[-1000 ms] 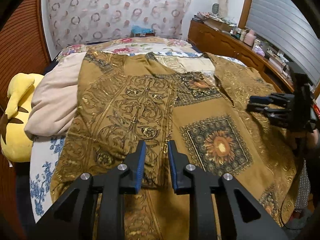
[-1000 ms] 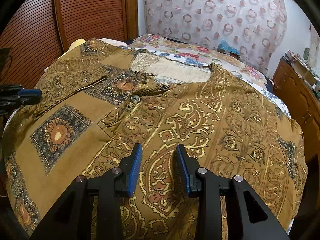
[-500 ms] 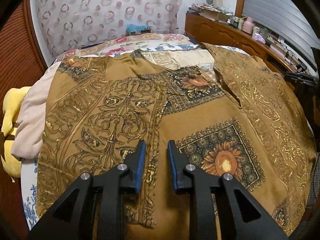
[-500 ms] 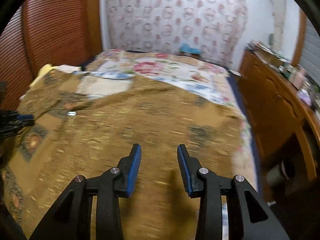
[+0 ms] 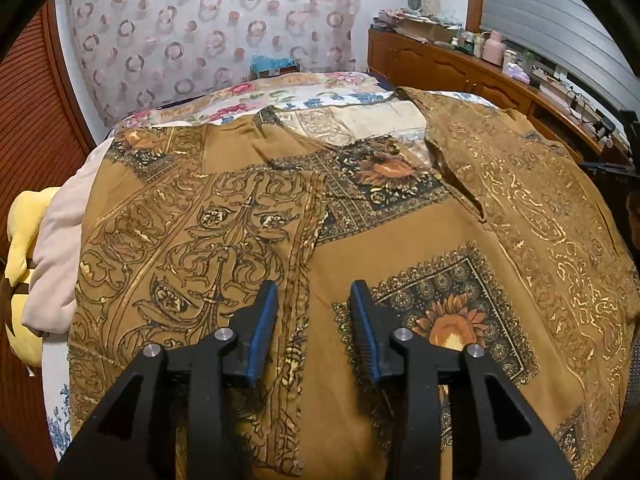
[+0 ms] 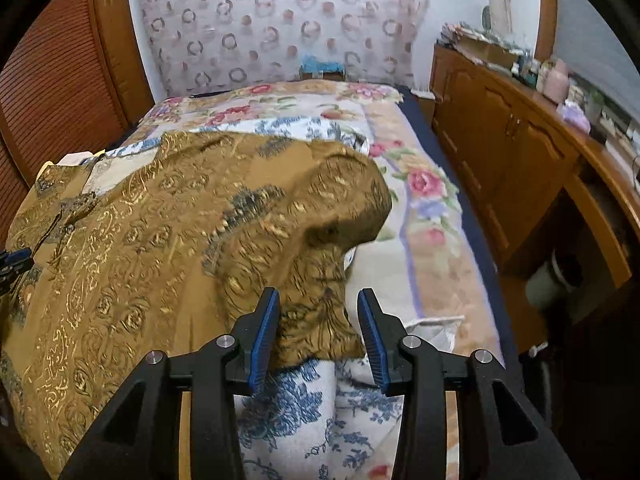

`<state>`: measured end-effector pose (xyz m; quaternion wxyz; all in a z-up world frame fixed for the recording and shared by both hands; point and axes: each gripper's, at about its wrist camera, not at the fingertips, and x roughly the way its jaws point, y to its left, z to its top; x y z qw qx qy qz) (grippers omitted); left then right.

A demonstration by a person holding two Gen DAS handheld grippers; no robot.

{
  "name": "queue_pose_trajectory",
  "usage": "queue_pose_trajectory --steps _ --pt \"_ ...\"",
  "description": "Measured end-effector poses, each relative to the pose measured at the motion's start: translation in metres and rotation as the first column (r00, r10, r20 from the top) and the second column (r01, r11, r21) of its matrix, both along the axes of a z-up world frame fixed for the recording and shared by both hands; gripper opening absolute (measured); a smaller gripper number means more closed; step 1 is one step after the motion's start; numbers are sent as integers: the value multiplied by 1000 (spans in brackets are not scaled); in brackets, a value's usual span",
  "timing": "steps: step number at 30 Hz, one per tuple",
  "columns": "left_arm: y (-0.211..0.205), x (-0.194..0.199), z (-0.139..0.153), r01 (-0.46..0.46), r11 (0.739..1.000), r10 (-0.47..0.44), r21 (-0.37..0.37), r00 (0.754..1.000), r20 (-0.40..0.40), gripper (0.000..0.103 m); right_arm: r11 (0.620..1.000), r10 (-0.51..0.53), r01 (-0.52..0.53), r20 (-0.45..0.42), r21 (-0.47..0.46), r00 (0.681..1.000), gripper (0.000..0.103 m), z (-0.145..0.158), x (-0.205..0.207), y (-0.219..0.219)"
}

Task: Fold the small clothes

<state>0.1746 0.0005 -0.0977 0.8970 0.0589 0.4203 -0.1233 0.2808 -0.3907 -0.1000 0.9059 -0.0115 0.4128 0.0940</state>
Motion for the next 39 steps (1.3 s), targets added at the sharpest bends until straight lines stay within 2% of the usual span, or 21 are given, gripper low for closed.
queue_pose_trajectory --steps 11,16,18,19,23,24,31,35,39 --pt "-2 0 0 7 1000 -7 5 1000 1 45 990 -13 18 -32 138 999 42 -11 3 -37" --pt "-5 1 0 13 1000 -13 2 1000 -3 50 987 -1 6 -34 163 999 42 -10 2 -47" --pt "-6 1 0 13 1000 -13 2 1000 -3 51 986 16 -11 -29 163 999 33 -10 2 -47" --pt "-6 1 0 13 1000 -13 0 1000 -4 51 988 23 -19 -24 154 999 32 -9 1 -45" --pt "-8 2 0 18 1000 -18 0 1000 -6 56 999 25 -25 15 22 1000 10 -6 -2 -31" --pt "-9 2 0 18 1000 -18 5 1000 -5 56 1000 25 -25 23 -5 999 8 -5 -3 -29" --pt "-11 2 0 17 1000 -17 2 1000 -5 58 997 25 -14 141 -76 990 5 19 -19 -17" --pt "-12 3 0 14 1000 -14 -2 1000 -7 59 991 84 -60 213 -119 973 5 39 -30 5" --pt "-12 4 -1 10 1000 -10 -3 1000 -8 60 981 173 -145 236 -131 956 5 48 -37 35"
